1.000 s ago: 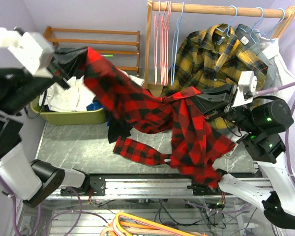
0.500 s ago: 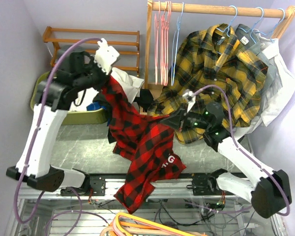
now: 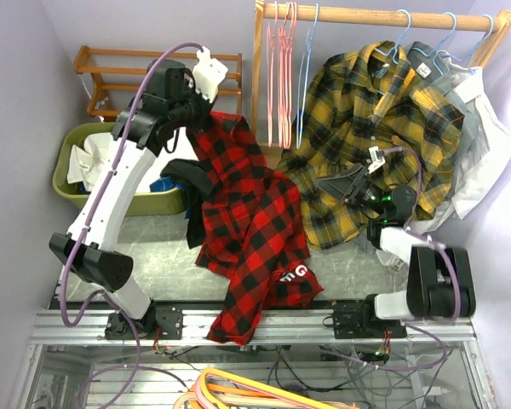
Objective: Place the shirt on the hanger
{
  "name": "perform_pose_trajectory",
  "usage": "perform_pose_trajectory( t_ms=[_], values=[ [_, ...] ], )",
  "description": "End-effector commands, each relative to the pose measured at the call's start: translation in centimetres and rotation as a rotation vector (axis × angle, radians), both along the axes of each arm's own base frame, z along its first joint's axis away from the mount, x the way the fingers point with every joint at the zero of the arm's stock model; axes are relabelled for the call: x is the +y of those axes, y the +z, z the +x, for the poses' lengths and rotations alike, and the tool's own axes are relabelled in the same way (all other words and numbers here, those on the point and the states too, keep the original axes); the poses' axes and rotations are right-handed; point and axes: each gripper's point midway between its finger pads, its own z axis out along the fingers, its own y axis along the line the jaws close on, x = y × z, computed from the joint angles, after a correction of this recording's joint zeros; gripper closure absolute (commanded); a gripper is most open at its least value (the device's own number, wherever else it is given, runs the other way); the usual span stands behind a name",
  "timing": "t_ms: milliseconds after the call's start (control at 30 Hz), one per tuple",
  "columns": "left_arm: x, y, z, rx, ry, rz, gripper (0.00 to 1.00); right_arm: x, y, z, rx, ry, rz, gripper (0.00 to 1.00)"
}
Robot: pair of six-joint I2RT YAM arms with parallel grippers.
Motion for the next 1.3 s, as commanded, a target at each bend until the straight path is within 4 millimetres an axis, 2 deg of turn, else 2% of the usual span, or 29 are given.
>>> perform_pose_trajectory(
  t_ms=[0,33,100,167,200,267,333,433,500,567,600,633,667,700,733,867,1000,1067,1133,1267],
  values=[
    [0.1,-1.0,1.6,-0.009,0.063,0.021,0.93,0.8,1.1,1.7,-0.100,-0.203,-0.347,0.00],
    [0.2,-2.1,2.0,0.009,0.076,0.039,0.93,0.1,1.0,3.5,-0.109,-0.385,-0.512,0.00],
    [0.5,-3.9,2.8,0.039,0.113,0.074,0.93,-0.1,1.9,3.3,-0.130,-0.496,-0.667,0.00],
    [0.9,-5.6,3.8,0.065,0.157,0.103,0.93,-0.2,3.3,2.4,-0.154,-0.512,-0.664,0.00],
    [1.1,-6.1,4.2,0.074,0.179,0.112,0.93,0.4,4.0,1.5,-0.191,-0.482,-0.652,0.00],
    [1.6,-6.6,4.9,0.076,0.229,0.126,0.93,2.8,4.5,-1.0,-0.277,-0.366,-0.636,0.00],
    [2.5,-6.9,5.5,0.065,0.291,0.146,0.93,5.9,3.6,-4.0,-0.336,-0.236,-0.642,0.00],
    [3.4,-7.4,6.3,0.063,0.362,0.167,0.93,10.5,0.0,-8.5,-0.389,-0.089,-0.737,0.00],
    [3.6,-7.7,6.5,0.072,0.378,0.172,0.90,13.0,-2.6,-10.7,-0.417,-0.040,-0.833,0.00],
    [3.7,-8.0,6.4,0.085,0.382,0.174,0.77,15.4,-4.6,-12.2,-0.440,0.013,-0.918,0.00],
    [3.7,-8.2,6.3,0.091,0.384,0.175,0.66,16.4,-5.7,-12.7,-0.442,0.047,-0.947,0.00],
    [3.9,-8.2,6.1,0.097,0.389,0.176,0.47,17.3,-6.8,-13.0,-0.439,0.079,-0.967,0.00],
    [4.1,-8.2,5.9,0.101,0.391,0.175,0.19,18.0,-7.6,-13.0,-0.435,0.102,-0.980,0.01],
    [4.4,-7.8,5.6,0.105,0.392,0.165,0.02,18.6,-8.5,-13.2,-0.434,0.131,-0.991,0.03],
    [4.7,-7.5,5.2,0.115,0.388,0.149,0.00,19.2,-9.1,-13.2,-0.437,0.150,-0.995,0.05],
    [5.8,-4.5,2.7,0.148,0.275,-0.003,0.00,21.5,-11.5,-13.8,-0.439,0.247,-1.004,0.10],
    [7.6,-0.4,-1.3,0.090,0.134,-0.118,0.00,23.8,-14.2,-14.6,-0.429,0.348,-1.049,0.11],
    [7.7,0.5,-3.6,0.047,0.069,-0.113,0.00,24.9,-15.8,-15.0,-0.422,0.386,-1.077,0.11],
    [7.9,0.3,-5.1,0.034,0.045,-0.091,0.00,26.0,-16.3,-15.3,-0.428,0.416,-1.078,0.11],
    [9.0,-1.3,-6.3,0.069,0.056,-0.042,0.00,28.0,-16.1,-15.7,-0.435,0.447,-1.058,0.11]
  ],
)
